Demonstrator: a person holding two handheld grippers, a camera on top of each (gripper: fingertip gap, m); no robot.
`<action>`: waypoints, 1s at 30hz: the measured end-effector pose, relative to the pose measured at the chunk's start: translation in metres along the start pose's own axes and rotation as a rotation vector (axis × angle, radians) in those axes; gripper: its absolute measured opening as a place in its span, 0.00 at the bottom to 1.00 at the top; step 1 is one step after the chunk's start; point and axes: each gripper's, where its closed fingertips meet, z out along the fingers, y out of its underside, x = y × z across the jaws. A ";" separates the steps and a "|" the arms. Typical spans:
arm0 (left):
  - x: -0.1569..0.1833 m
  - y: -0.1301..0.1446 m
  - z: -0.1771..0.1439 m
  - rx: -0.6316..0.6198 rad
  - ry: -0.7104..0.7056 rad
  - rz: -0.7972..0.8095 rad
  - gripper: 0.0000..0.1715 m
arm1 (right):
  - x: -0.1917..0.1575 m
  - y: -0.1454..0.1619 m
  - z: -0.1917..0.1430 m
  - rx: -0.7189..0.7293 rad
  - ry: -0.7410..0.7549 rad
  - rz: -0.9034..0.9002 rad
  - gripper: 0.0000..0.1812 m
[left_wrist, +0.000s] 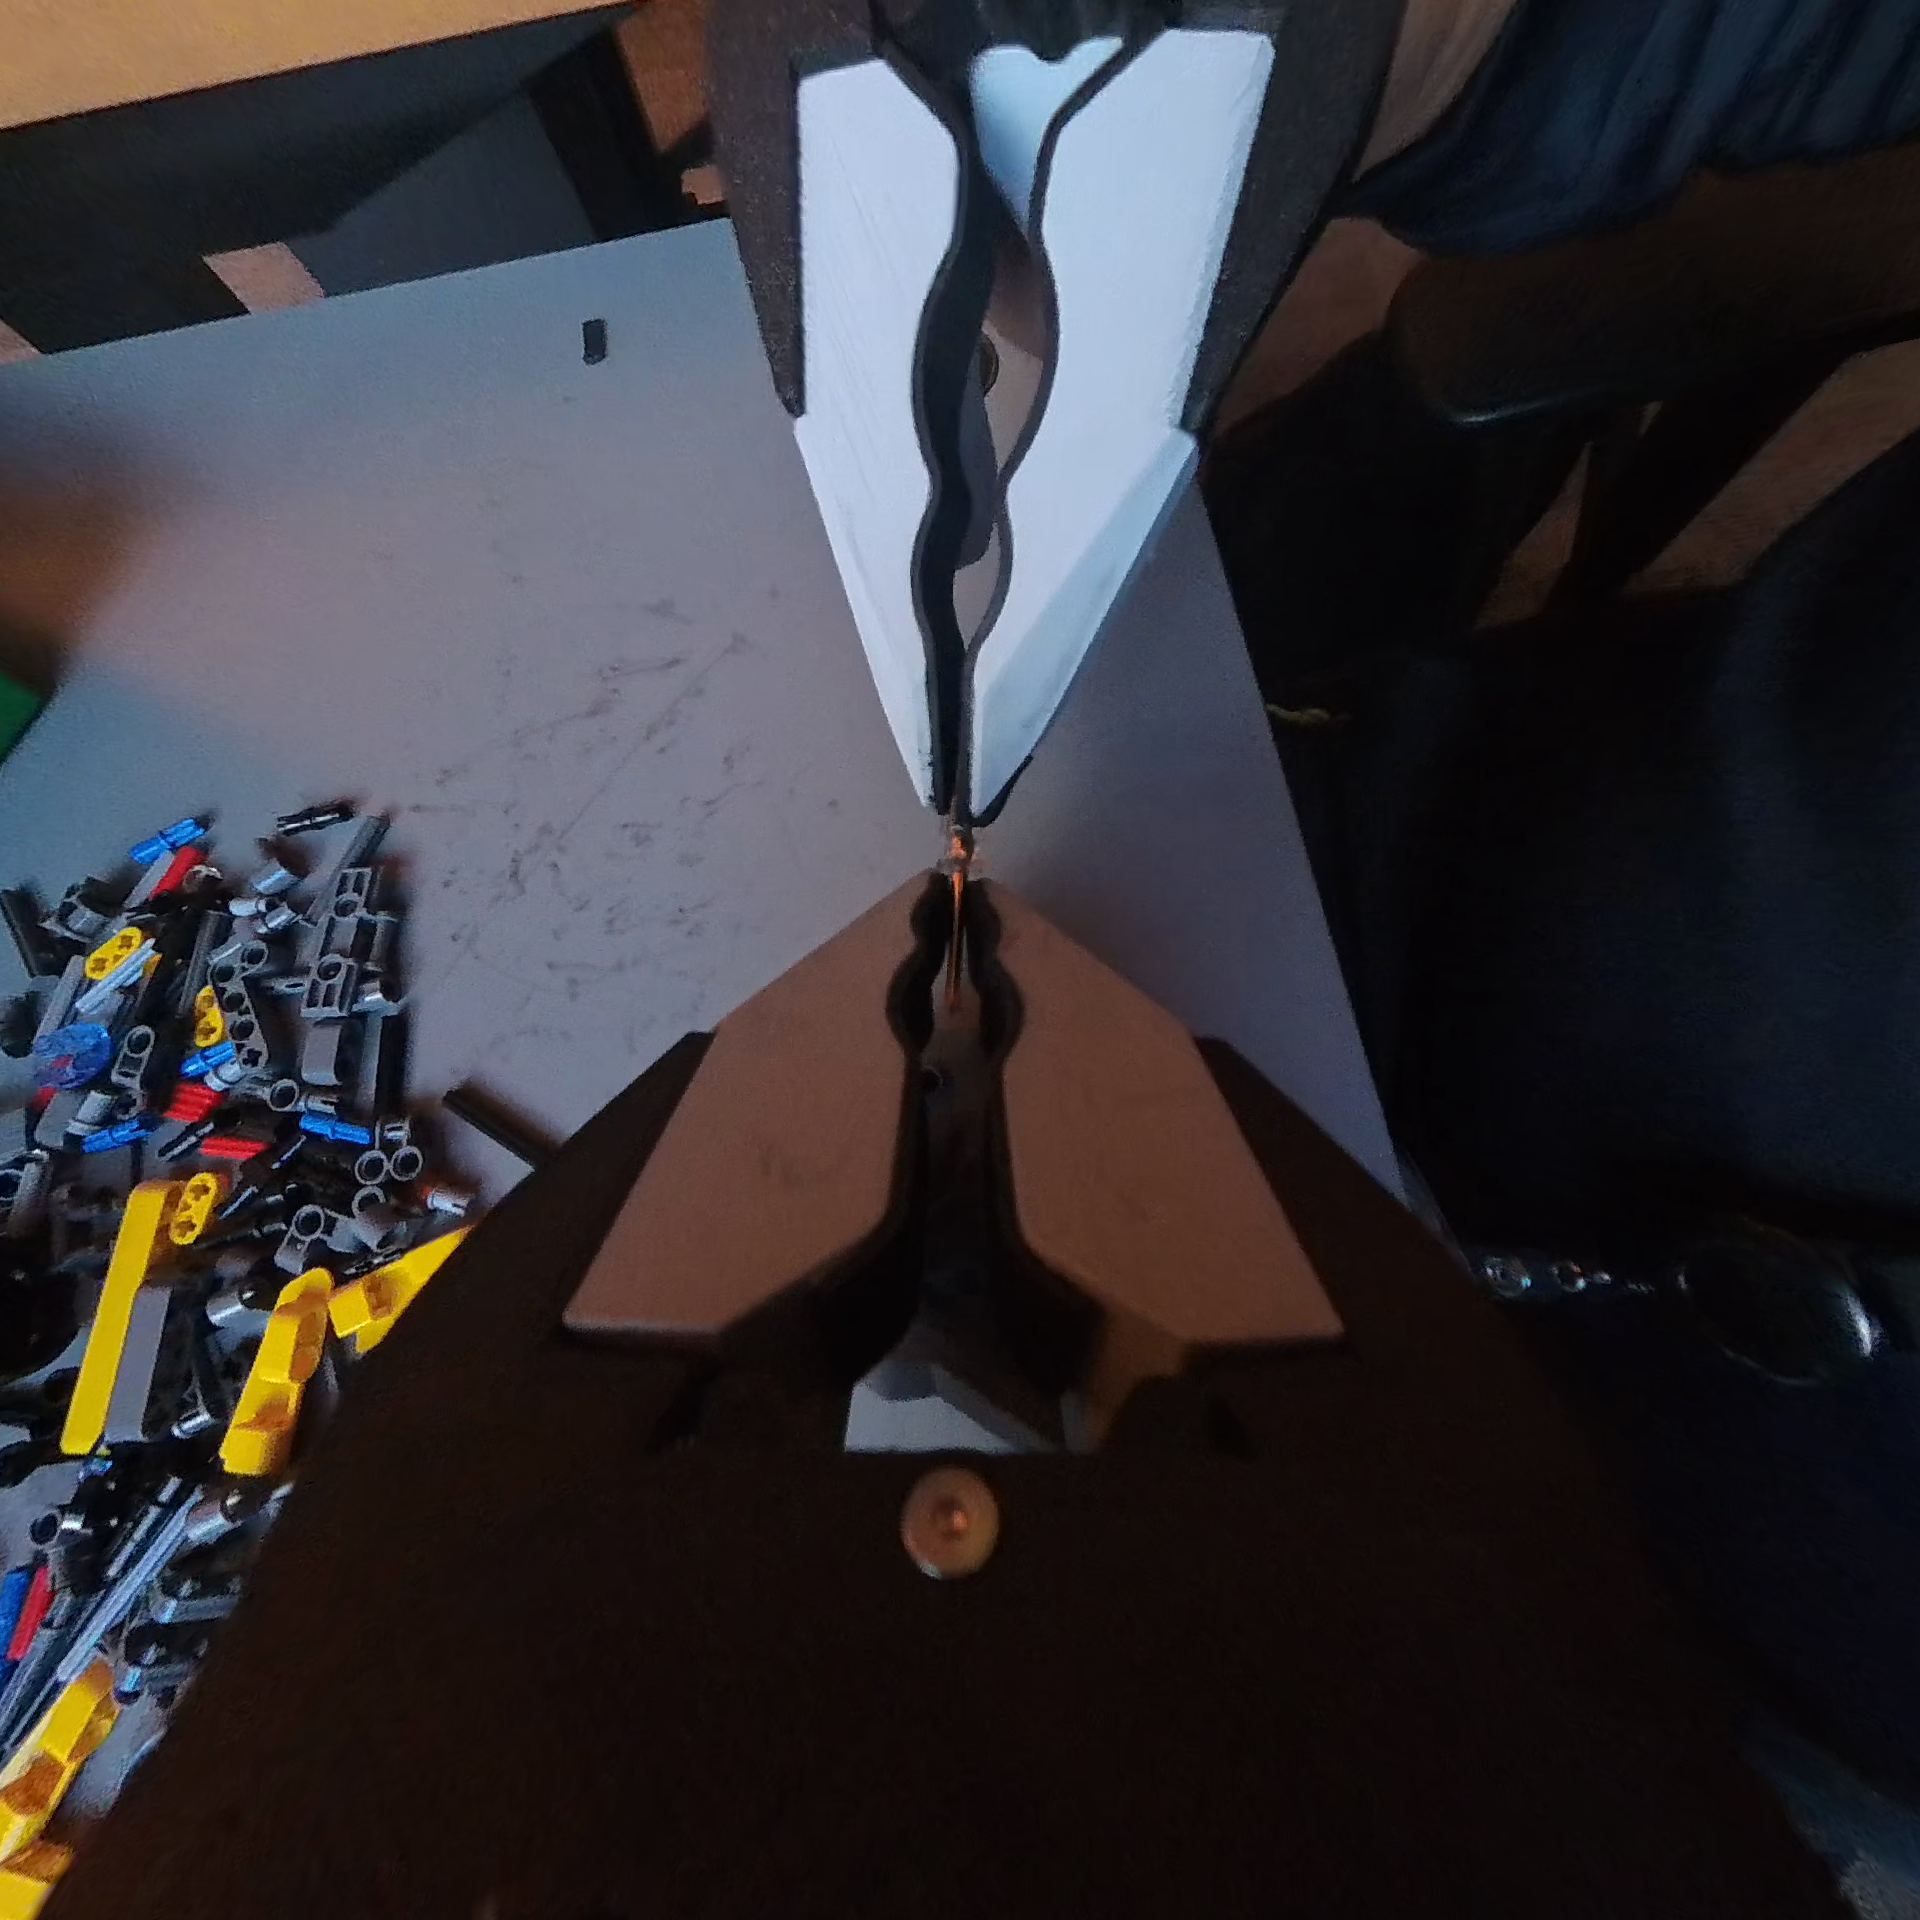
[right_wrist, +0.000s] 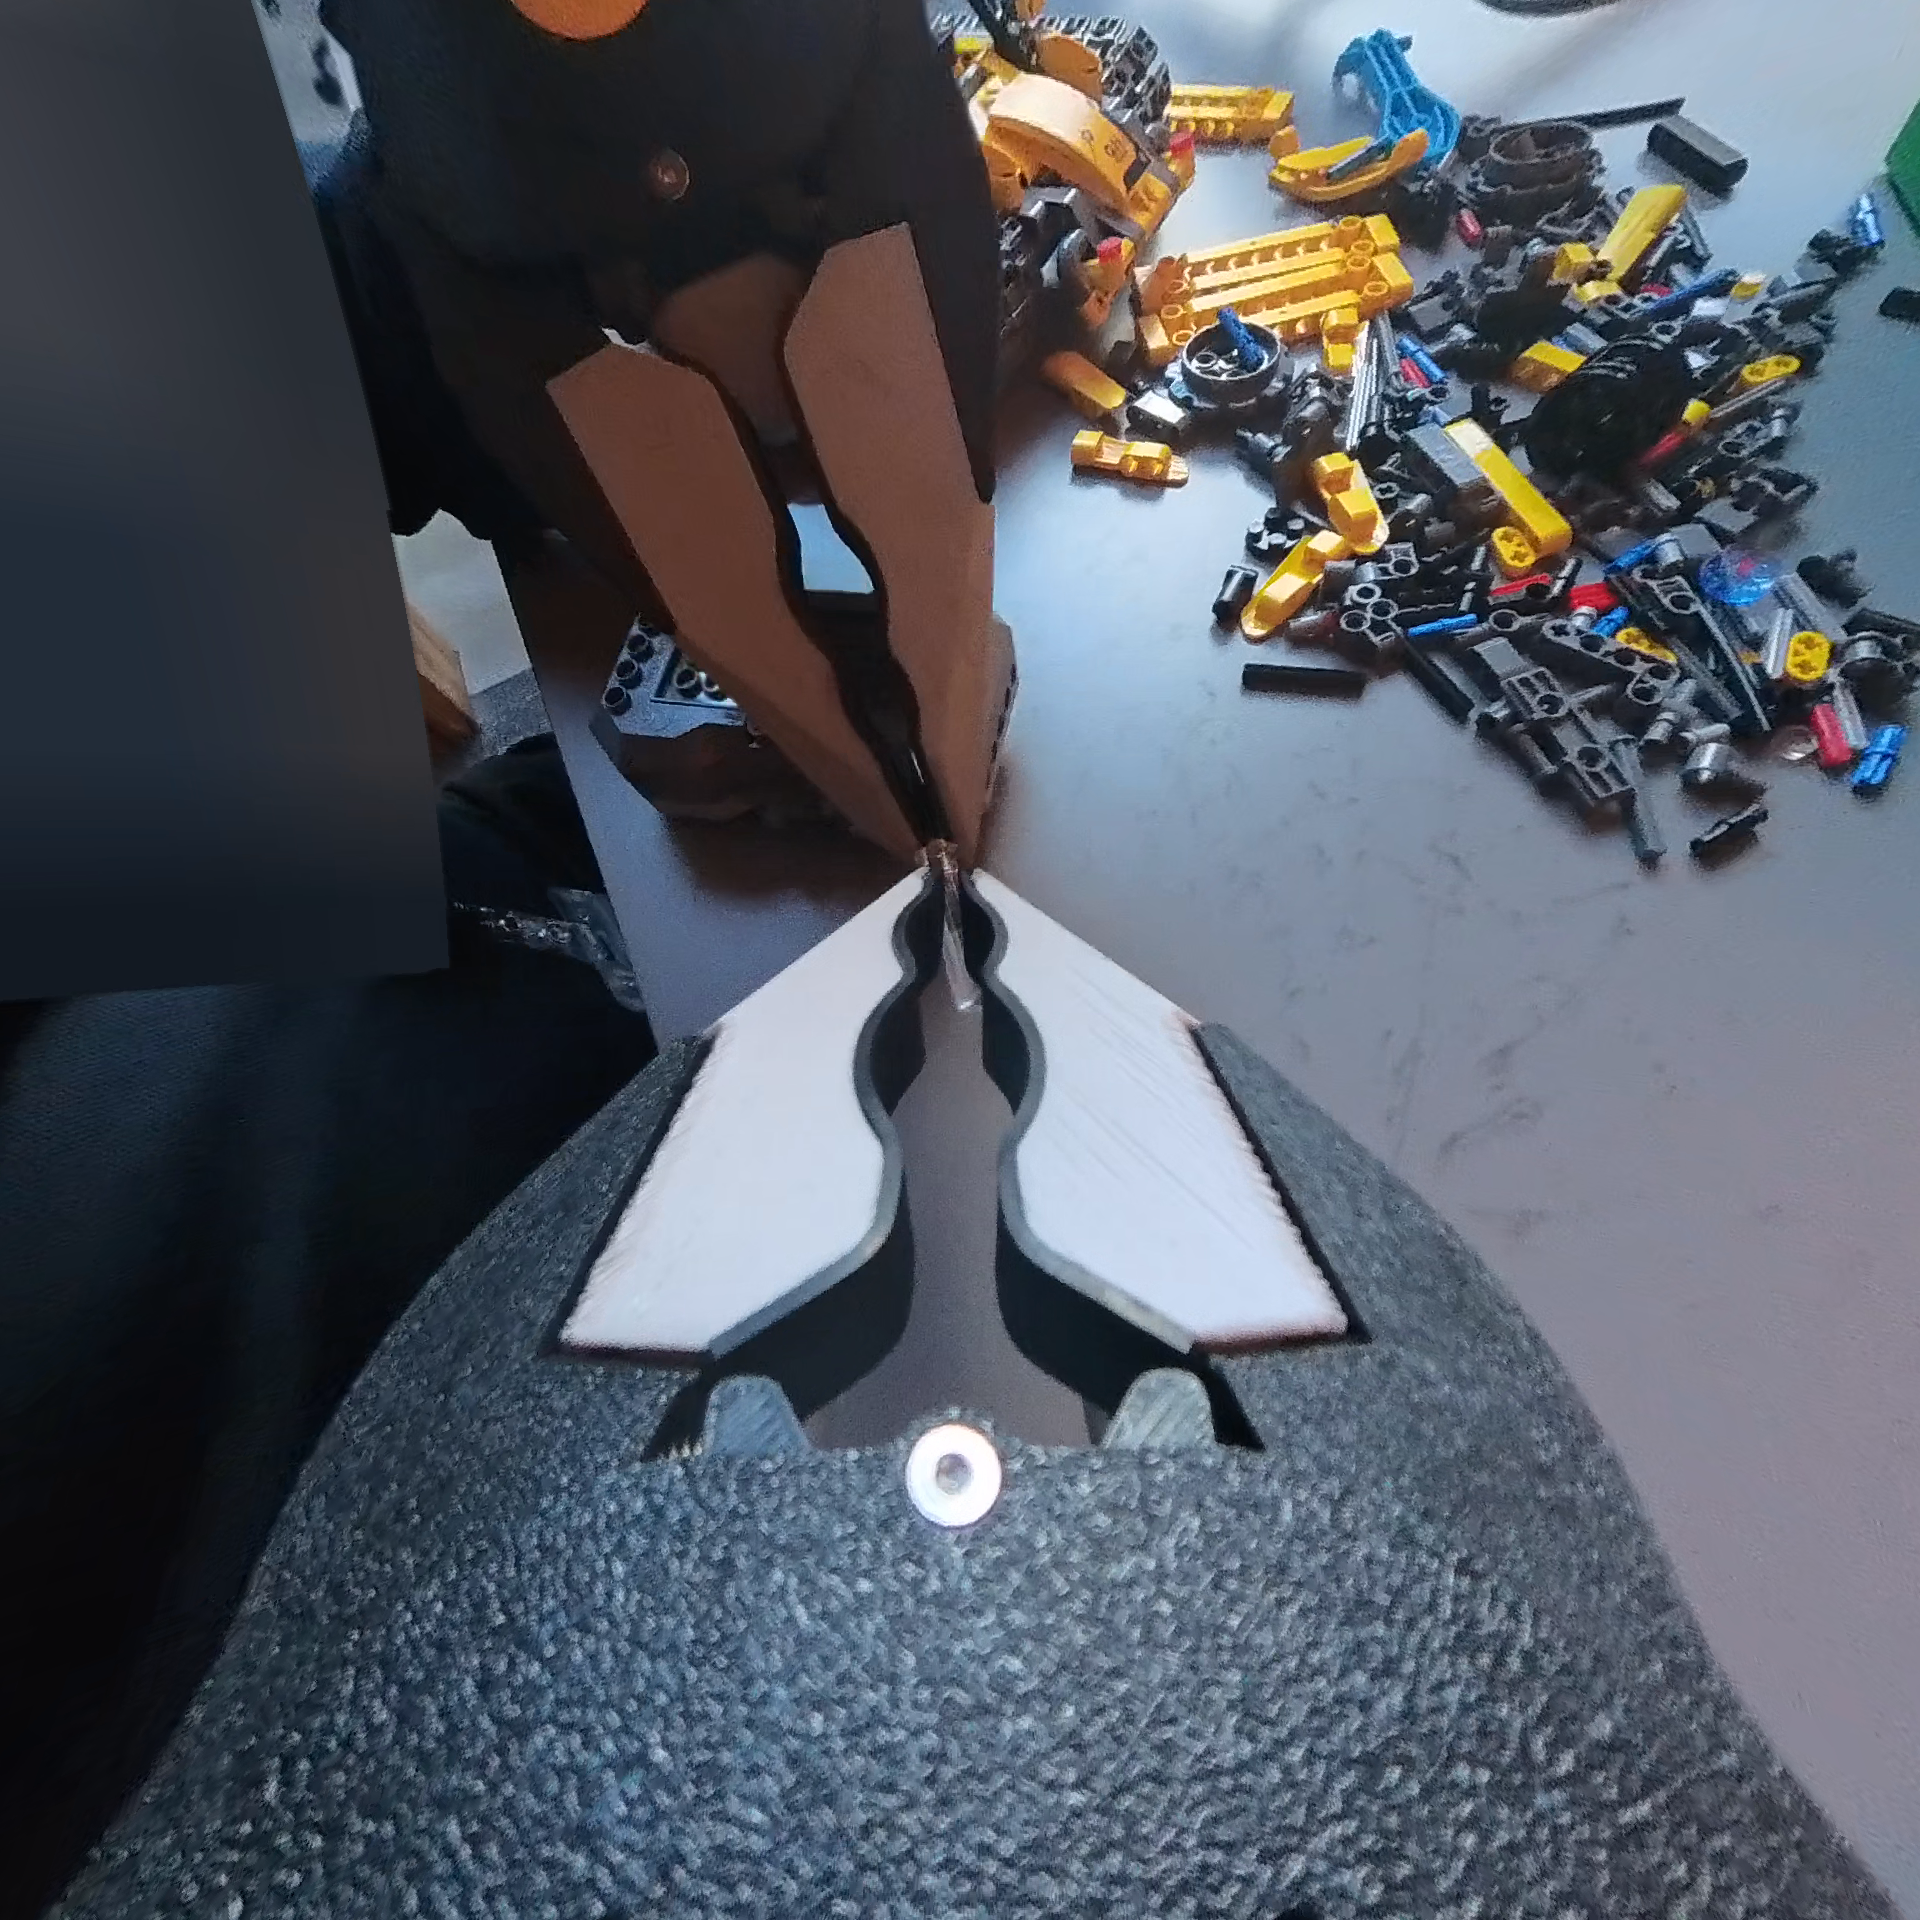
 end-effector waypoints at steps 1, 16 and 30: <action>-0.002 0.000 0.000 0.003 -0.006 -0.015 0.00 | 0.003 0.002 0.001 0.004 0.013 -0.002 0.01; 0.032 0.061 -0.054 0.087 -0.331 -0.635 0.62 | 0.013 0.020 0.024 -0.146 0.047 -0.056 0.05; 0.018 0.084 -0.038 -0.040 -0.294 -0.385 0.44 | -0.050 -0.018 0.049 -0.071 -0.024 -0.471 0.14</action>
